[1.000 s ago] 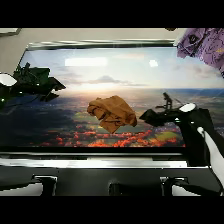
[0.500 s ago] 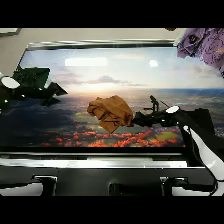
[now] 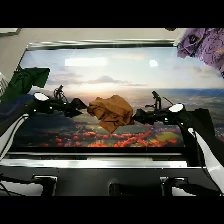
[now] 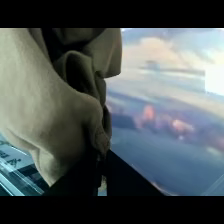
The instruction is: Fold the clothes and pants, and hang the long-sleeved shirts on hangers.
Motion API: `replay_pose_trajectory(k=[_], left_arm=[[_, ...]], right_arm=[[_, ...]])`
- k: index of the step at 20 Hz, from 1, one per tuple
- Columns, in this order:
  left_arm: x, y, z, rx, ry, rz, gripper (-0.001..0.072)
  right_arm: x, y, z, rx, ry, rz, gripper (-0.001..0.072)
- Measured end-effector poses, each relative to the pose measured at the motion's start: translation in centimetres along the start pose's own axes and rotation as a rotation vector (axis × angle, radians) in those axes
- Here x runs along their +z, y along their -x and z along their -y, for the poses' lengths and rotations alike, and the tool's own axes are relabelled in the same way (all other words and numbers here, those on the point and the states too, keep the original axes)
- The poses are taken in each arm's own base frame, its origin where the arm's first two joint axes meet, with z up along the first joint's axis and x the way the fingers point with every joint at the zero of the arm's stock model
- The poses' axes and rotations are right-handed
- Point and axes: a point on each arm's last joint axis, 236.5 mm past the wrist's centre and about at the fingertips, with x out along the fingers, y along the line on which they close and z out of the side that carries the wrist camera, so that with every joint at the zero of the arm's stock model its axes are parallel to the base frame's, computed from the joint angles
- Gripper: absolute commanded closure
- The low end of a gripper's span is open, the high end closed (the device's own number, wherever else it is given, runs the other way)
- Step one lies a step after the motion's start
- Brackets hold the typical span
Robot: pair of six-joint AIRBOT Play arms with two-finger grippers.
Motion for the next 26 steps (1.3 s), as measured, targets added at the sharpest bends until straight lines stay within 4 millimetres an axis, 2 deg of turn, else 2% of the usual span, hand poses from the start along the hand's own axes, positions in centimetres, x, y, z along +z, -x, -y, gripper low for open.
replay_pose_trajectory(k=[1, 4, 5, 7, 9, 11, 13, 14, 16, 18, 19, 21, 22, 24, 26], left_arm=[[-0.1, -0.8, 0.0, -0.003, 0.001, -0.001, 0.0135], [-0.1, -2.5, 0.2, -0.013, 0.020, 0.010, 0.0581], [0.1, -2.8, 0.3, -0.020, 0.028, 0.017, 0.0687], [0.7, -3.1, 0.5, -0.030, 0.039, 0.040, 0.0690], [2.1, -2.4, 1.1, -0.047, 0.036, 0.076, 0.0693], [4.7, 0.3, 2.6, -0.072, 0.001, 0.140, 0.0694], [8.0, 5.1, 4.6, -0.085, -0.064, 0.231, 0.0693], [9.7, 8.4, 5.9, -0.088, -0.106, 0.289, 0.0693], [12.2, 15.9, 9.0, -0.092, -0.209, 0.410, 0.0692], [12.8, 23.7, 12.2, -0.089, -0.308, 0.524, 0.0692], [12.2, 27.5, 13.9, -0.083, -0.363, 0.575, 0.0692], [10.1, 33.5, 16.3, -0.049, -0.448, 0.660, 0.0692], [8.4, 36.2, 17.2, -0.017, -0.484, 0.702, 0.0691], [4.7, 40.3, 18.7, 0.057, -0.537, 0.770, 0.0691], [1.1, 43.8, 19.3, 0.151, -0.559, 0.854, 0.0691]], right_arm=[[-0.1, 0.1, -0.1, 0.000, 0.000, -0.002, 0.0685], [-0.4, 0.5, -0.6, 0.006, 0.005, -0.012, 0.0685], [-0.5, 0.7, -0.8, 0.009, 0.010, -0.013, 0.0685], [-0.4, 1.2, -1.4, 0.013, 0.021, -0.004, 0.0685], [-0.1, 2.1, -2.1, 0.007, 0.046, 0.021, 0.0686], [1.2, 3.8, -3.0, -0.025, 0.092, 0.073, 0.0686], [3.6, 6.5, -4.4, -0.089, 0.173, 0.153, 0.0686], [5.1, 8.4, -5.4, -0.123, 0.220, 0.205, 0.0686], [8.6, 13.3, -9.0, -0.177, 0.331, 0.343, 0.0686], [10.8, 18.6, -13.6, -0.197, 0.434, 0.479, 0.0686], [11.4, 21.7, -16.2, -0.200, 0.489, 0.554, 0.0686], [11.0, 27.3, -21.0, -0.194, 0.580, 0.673, 0.0686], [10.1, 29.9, -23.3, -0.184, 0.619, 0.726, 0.0686], [7.5, 34.4, -26.9, -0.164, 0.675, 0.815, 0.0686], [4.5, 37.8, -29.0, -0.149, 0.706, 0.878, 0.0686]])
